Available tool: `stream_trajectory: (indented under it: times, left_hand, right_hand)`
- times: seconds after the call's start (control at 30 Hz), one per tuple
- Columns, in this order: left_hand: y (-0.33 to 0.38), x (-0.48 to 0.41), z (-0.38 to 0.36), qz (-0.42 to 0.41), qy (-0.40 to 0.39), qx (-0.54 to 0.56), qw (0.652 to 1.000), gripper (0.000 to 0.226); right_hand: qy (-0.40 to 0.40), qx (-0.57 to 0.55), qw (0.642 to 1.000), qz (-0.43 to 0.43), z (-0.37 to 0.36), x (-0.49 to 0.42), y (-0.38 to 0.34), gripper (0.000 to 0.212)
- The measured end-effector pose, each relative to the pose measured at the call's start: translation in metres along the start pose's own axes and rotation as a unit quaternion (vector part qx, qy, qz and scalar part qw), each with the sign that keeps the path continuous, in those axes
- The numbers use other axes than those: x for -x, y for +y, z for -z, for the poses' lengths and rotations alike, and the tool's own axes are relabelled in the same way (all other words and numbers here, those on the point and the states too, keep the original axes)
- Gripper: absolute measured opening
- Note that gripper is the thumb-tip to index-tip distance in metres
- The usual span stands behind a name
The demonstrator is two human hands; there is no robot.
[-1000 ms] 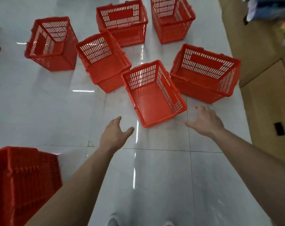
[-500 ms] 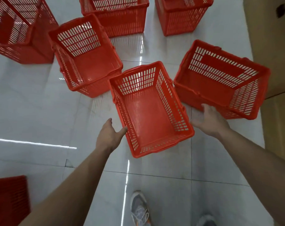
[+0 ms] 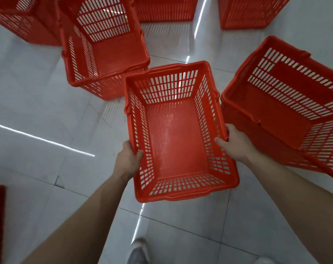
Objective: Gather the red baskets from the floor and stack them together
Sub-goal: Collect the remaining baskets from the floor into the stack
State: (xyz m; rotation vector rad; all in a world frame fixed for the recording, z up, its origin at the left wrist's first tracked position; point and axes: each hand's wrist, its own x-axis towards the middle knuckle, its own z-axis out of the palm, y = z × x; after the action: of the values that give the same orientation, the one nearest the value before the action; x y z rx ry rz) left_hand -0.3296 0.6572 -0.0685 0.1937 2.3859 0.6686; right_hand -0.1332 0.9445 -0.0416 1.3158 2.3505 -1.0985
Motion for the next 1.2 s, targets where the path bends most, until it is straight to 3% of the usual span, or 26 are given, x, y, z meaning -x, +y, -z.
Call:
stream_trajectory:
  times: [0.13, 0.27, 0.4, 0.53, 0.67, 0.83, 1.2]
  left_hand:
    - [-0.007, 0.002, -0.001, -0.016, 0.044, -0.029, 0.998, 0.035]
    - [-0.011, 0.031, 0.023, -0.04, 0.036, -0.043, 0.998, 0.037]
    - [-0.016, 0.072, 0.069, -0.041, 0.011, -0.036, 0.998, 0.041]
    - [-0.027, 0.117, 0.123, -0.055, 0.017, -0.03, 0.998, 0.041]
    - [-0.047, 0.166, 0.172, -0.05, 0.041, -0.015, 0.998, 0.04]
    - [-0.095, 0.244, 0.226, -0.012, 0.093, 0.03, 0.995, 0.04]
    - [-0.291, 0.384, 0.393, 0.082, 0.24, 0.081, 0.964, 0.031]
  right_hand:
    - [0.042, 0.001, 0.999, 0.026, -0.011, 0.01, 0.008, 0.037]
    - [0.007, -0.023, 0.999, 0.031, 0.011, 0.048, -0.011, 0.026]
    - [-0.027, -0.034, 0.998, 0.035, 0.044, 0.101, -0.055, 0.043]
    - [-0.071, -0.004, 0.997, 0.031, 0.062, 0.151, -0.101, 0.033]
    - [-0.09, 0.013, 0.994, 0.053, 0.059, 0.199, -0.138, 0.059]
    - [-0.045, 0.048, 0.991, 0.12, 0.023, 0.253, -0.178, 0.034]
    - [-0.064, 0.04, 0.966, 0.247, -0.136, 0.393, -0.352, 0.026]
